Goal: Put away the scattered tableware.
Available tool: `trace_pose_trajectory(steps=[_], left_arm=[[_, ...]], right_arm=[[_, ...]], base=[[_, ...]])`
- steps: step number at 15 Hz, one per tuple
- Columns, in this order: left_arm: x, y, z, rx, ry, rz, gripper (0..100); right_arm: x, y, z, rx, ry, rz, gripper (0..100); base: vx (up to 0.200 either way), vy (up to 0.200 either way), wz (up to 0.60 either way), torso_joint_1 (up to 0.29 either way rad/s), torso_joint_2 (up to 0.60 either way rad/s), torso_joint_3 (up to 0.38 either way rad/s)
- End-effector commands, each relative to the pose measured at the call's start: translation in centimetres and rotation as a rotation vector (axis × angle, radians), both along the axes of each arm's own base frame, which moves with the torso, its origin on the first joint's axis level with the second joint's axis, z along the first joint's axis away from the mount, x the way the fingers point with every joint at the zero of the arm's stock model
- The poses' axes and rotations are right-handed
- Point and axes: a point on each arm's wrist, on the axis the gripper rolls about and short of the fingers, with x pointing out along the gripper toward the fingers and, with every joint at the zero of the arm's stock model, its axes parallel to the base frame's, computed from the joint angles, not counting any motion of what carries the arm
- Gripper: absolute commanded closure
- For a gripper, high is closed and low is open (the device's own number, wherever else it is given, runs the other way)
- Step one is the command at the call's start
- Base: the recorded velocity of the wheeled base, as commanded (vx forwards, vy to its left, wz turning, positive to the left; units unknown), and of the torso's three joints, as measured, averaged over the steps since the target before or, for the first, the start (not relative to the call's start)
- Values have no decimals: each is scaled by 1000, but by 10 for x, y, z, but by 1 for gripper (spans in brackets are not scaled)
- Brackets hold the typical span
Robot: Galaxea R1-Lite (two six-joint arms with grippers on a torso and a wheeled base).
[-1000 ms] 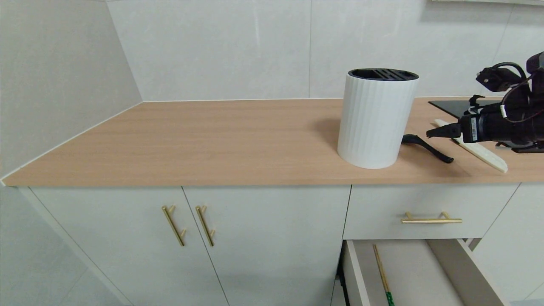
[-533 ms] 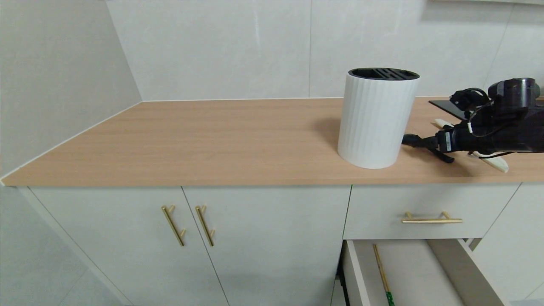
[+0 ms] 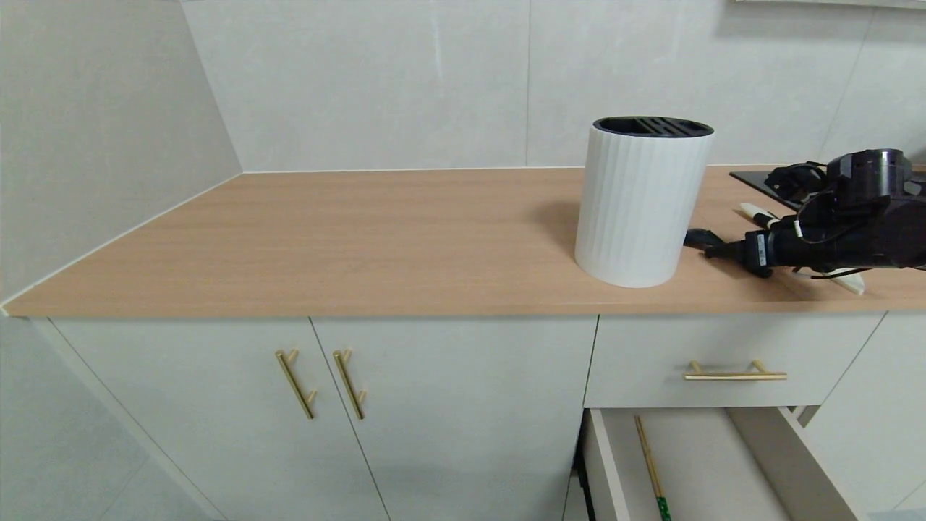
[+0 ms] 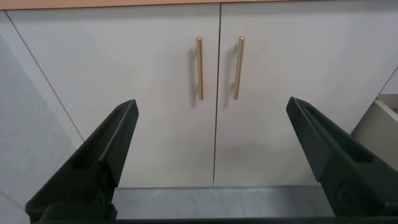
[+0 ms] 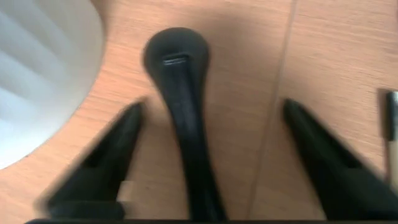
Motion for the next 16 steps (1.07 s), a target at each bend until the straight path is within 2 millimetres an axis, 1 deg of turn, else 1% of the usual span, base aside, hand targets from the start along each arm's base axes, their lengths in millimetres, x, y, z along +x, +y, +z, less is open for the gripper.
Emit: trace_pose_trajectory(steps=[1, 3, 5, 6, 7, 8, 9, 10, 11, 12, 13, 14, 16], left_arm=[[0, 0, 0, 0, 0, 0, 0], [0, 0, 0, 0, 0, 1, 0], [0, 0, 0, 0, 0, 1, 0], [0, 0, 0, 0, 0, 0, 0], [0, 0, 0, 0, 0, 0, 0], [0, 0, 0, 0, 0, 0, 0], [0, 0, 0, 0, 0, 1, 0], [0, 0, 0, 0, 0, 0, 0], [0, 0, 0, 0, 0, 0, 0], [0, 0, 0, 0, 0, 0, 0], [0, 0, 0, -2, 0, 1, 0], [0, 0, 0, 0, 0, 1, 0], [0, 0, 0, 0, 0, 0, 0]], right_arm=[[1, 0, -3, 2, 13, 2, 100], [0, 1, -2, 2, 10, 3, 100], [-2, 1, 4, 2, -5, 2, 100], [-11, 3, 19, 17, -28, -5, 100], [-24, 6, 33, 68, -24, -27, 100], [-45, 13, 50, 122, -6, -41, 100], [-63, 15, 61, 143, 27, -55, 100], [-89, 18, 73, 151, 72, -61, 100], [-111, 19, 80, 152, 119, -70, 100], [-134, 22, 84, 151, 153, -72, 100], [-150, 24, 83, 151, 165, -71, 100], [-165, 25, 75, 144, 187, -81, 100], [-186, 33, 59, 83, 237, -122, 100]], base=[[0, 0, 0, 0, 0, 0], [0, 0, 0, 0, 0, 0], [0, 0, 0, 0, 0, 0], [0, 0, 0, 0, 0, 0], [0, 0, 0, 0, 0, 0], [0, 0, 0, 0, 0, 0], [0, 0, 0, 0, 0, 0], [0, 0, 0, 0, 0, 0], [0, 0, 0, 0, 0, 0], [0, 0, 0, 0, 0, 0], [0, 0, 0, 0, 0, 0], [0, 0, 0, 0, 0, 0], [0, 0, 0, 0, 0, 0]])
